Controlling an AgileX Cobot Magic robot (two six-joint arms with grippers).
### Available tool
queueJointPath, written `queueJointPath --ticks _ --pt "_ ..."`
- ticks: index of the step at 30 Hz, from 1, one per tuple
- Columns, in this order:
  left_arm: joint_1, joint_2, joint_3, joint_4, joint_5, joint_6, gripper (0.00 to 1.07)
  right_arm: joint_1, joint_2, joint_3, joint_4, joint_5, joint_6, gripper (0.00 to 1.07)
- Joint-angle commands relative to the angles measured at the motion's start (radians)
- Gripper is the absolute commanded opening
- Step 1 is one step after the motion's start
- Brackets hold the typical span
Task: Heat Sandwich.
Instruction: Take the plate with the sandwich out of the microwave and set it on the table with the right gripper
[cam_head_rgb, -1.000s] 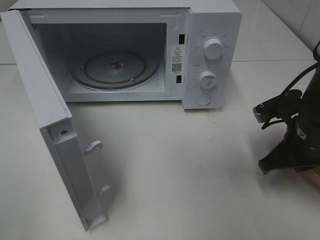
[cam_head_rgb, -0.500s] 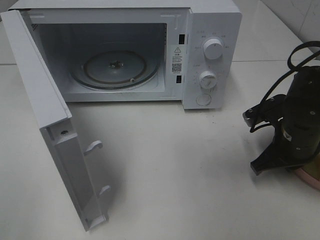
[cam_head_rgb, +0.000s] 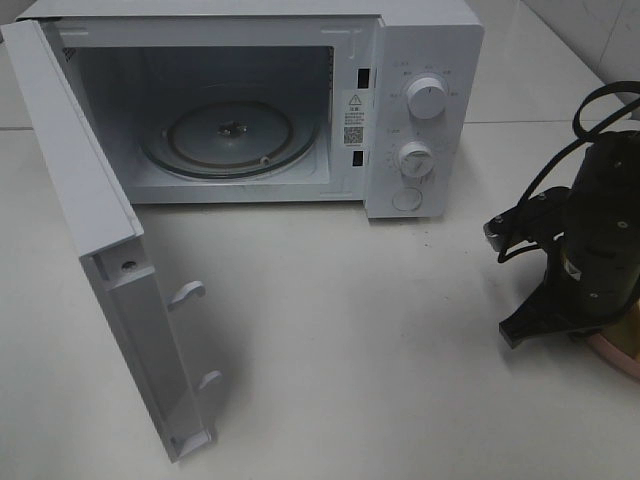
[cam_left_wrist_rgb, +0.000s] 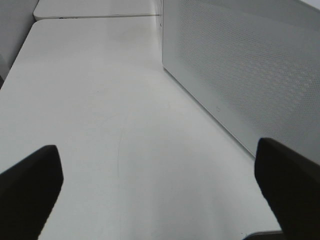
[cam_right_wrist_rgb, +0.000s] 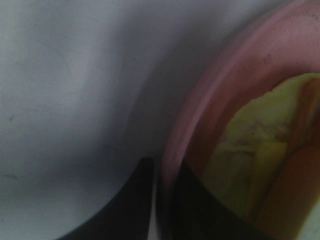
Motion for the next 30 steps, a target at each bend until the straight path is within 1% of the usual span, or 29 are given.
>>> queueJointPath --ticks 1,2,4,6,7,9,10,11,12,14,15,16,19,22,24,26,28,30 --pt "0.001 -0.026 0.003 -0.002 -0.016 0.001 1.03 -0.006 0.002 -0.001 -0.006 -0.007 -0.001 0.18" --pt "0.001 -0.026 0.003 -0.002 -0.016 0.001 1.03 -0.006 0.002 -0.001 -0.006 -0.007 -0.001 0.18" --pt "0.001 -0.026 0.003 -0.002 -0.016 0.001 1.03 -0.006 0.002 -0.001 -0.003 -0.007 -0.001 0.23" --pt "0.001 -0.026 0.003 -0.002 -0.016 0.001 1.03 -0.006 -0.006 -0.001 0.003 -0.006 -0.002 0.33" --pt "0.001 -0.026 0.003 -0.002 -0.016 0.001 1.03 -0.006 -0.006 -0.001 0.003 -0.006 -0.002 0.33" --pt "0.001 -0.026 0.003 -0.002 -0.016 0.001 1.03 -0.006 -0.024 -0.001 0.012 -0.006 -0.003 0.40" --pt "0.001 -0.026 0.003 -0.002 -0.016 0.001 1.03 -0.006 -0.045 -0.001 0.022 -0.006 -0.015 0.47" --pt "0.001 -0.026 0.003 -0.002 -0.016 0.001 1.03 -0.006 -0.057 -0.001 0.027 -0.005 -0.025 0.50" --pt "0.001 -0.026 0.003 -0.002 -0.016 0.001 1.03 -0.006 -0.057 -0.001 0.027 -0.005 -0.025 0.50" --pt "0.001 -0.026 0.003 -0.002 -0.016 0.001 1.03 -0.006 -0.078 -0.001 0.052 -0.002 -0.055 0.54" --pt "0.001 -0.026 0.003 -0.002 -0.016 0.001 1.03 -0.006 -0.104 -0.001 0.084 0.001 -0.090 0.58" --pt "0.001 -0.026 0.003 -0.002 -0.016 0.001 1.03 -0.006 -0.104 -0.001 0.084 0.001 -0.090 0.58" --pt "0.001 -0.026 0.003 -0.002 -0.016 0.001 1.03 -0.006 -0.155 -0.001 0.157 0.008 -0.181 0.63" --pt "0.001 -0.026 0.003 -0.002 -0.016 0.001 1.03 -0.006 -0.180 -0.001 0.190 0.018 -0.229 0.65" --pt "0.001 -0.026 0.003 -0.002 -0.016 0.001 1.03 -0.006 -0.221 -0.001 0.250 0.026 -0.294 0.70" --pt "0.001 -0.026 0.003 -0.002 -0.016 0.001 1.03 -0.006 -0.236 -0.001 0.266 0.028 -0.309 0.72" --pt "0.001 -0.026 0.003 -0.002 -0.016 0.001 1.03 -0.006 -0.277 -0.001 0.314 0.040 -0.356 0.79" --pt "0.001 -0.026 0.003 -0.002 -0.016 0.001 1.03 -0.006 -0.303 -0.001 0.341 0.054 -0.373 0.81"
